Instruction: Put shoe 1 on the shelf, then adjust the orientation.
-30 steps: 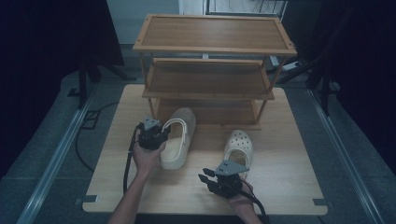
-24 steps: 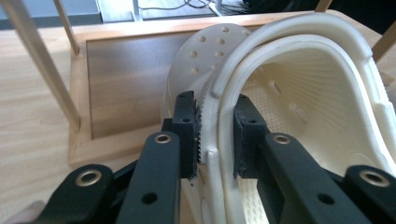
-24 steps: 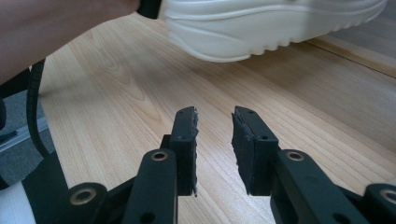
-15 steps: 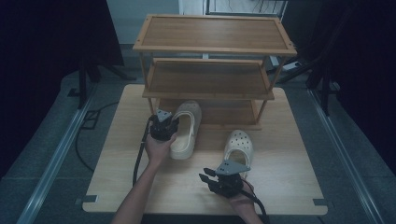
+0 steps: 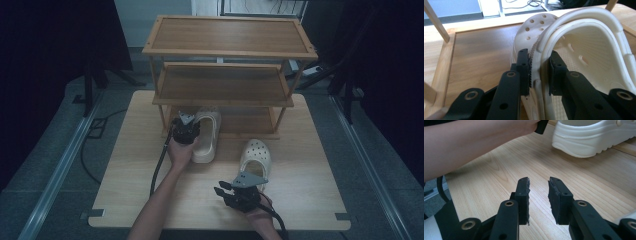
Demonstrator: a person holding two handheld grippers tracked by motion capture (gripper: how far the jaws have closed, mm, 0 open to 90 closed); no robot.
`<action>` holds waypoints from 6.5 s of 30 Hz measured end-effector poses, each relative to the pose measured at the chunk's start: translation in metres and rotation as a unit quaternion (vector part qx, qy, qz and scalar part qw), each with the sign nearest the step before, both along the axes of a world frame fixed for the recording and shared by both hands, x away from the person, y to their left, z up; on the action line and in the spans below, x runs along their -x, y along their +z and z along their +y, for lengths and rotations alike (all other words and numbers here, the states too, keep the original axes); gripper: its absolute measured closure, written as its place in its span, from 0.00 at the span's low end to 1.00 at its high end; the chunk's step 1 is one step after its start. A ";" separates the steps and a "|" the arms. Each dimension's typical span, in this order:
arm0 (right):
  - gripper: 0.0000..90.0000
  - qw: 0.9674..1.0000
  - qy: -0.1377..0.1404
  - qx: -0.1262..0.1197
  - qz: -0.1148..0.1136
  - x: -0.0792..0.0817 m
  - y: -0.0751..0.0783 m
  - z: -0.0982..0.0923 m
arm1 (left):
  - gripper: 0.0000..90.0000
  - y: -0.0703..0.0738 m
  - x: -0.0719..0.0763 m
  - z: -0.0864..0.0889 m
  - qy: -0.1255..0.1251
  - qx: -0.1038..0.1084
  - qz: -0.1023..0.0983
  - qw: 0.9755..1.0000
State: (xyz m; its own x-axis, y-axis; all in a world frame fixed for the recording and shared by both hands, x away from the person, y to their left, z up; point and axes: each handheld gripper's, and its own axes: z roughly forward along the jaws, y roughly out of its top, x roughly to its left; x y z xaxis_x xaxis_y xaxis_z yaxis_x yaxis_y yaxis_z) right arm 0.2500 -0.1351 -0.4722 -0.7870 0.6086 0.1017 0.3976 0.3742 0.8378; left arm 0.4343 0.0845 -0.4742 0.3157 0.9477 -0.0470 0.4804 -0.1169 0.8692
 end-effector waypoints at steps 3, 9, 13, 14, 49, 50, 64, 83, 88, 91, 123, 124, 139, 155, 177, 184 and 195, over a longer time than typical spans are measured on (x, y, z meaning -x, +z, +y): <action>0.78 1.000 0.000 0.001 0.000 0.000 0.000 -0.001 | 0.83 -0.004 -0.004 -0.003 0.015 -0.005 -0.010 1.000; 0.77 1.000 0.004 0.003 0.002 0.001 -0.002 0.001 | 0.82 -0.009 -0.006 -0.008 0.016 -0.034 -0.025 0.999; 0.77 1.000 0.007 0.006 0.004 0.002 -0.003 0.003 | 0.76 -0.009 -0.004 -0.005 0.004 -0.020 -0.010 1.000; 0.77 1.000 0.009 0.007 0.005 0.002 -0.004 0.003 | 0.70 -0.008 -0.002 -0.005 0.007 -0.027 -0.006 1.000; 0.74 1.000 0.001 0.000 0.003 0.005 0.000 -0.003 | 1.00 -0.004 0.130 0.020 -0.153 -0.029 0.060 0.986; 0.74 1.000 0.001 0.000 0.002 0.005 0.000 -0.003 | 1.00 -0.007 0.131 0.019 -0.154 -0.030 0.068 0.985; 0.73 1.000 0.002 0.001 0.005 0.005 -0.001 -0.002 | 0.98 -0.020 0.113 0.000 -0.154 -0.049 0.077 0.984; 0.73 1.000 0.005 0.003 0.005 0.007 -0.001 -0.001 | 1.00 -0.021 0.056 -0.020 -0.124 -0.051 0.079 0.988; 0.73 1.000 0.007 0.003 0.004 0.007 -0.001 -0.002 | 1.00 -0.022 0.044 -0.026 -0.114 -0.054 0.076 0.989; 0.74 1.000 0.007 0.003 0.004 0.007 0.000 -0.002 | 1.00 -0.023 0.038 -0.029 -0.108 -0.050 0.074 0.990; 0.73 1.000 0.000 -0.003 -0.003 0.005 0.005 -0.010 | 0.63 -0.007 0.082 -0.014 -0.112 -0.038 0.044 0.992; 0.73 1.000 0.001 -0.002 -0.003 0.005 0.006 -0.010 | 0.62 -0.005 0.087 -0.010 -0.110 -0.036 0.041 0.992; 0.85 1.000 -0.009 0.002 -0.002 0.002 0.005 -0.013 | 0.46 -0.006 0.145 0.041 -0.119 0.019 0.072 0.990; 1.00 0.999 0.011 0.036 -0.016 0.004 0.005 -0.004 | 0.45 0.003 0.165 0.072 -0.103 0.036 0.059 0.992; 0.99 0.995 -0.003 0.100 0.020 0.005 -0.004 -0.028 | 0.45 -0.003 0.163 0.075 -0.109 0.042 0.081 0.990; 0.97 0.996 -0.019 0.075 0.036 0.012 0.003 -0.054 | 0.45 -0.003 0.164 0.074 -0.109 0.042 0.081 0.990; 0.93 0.998 -0.040 0.043 0.034 0.017 0.007 -0.083 | 0.44 -0.009 0.163 0.065 -0.121 0.031 0.091 0.988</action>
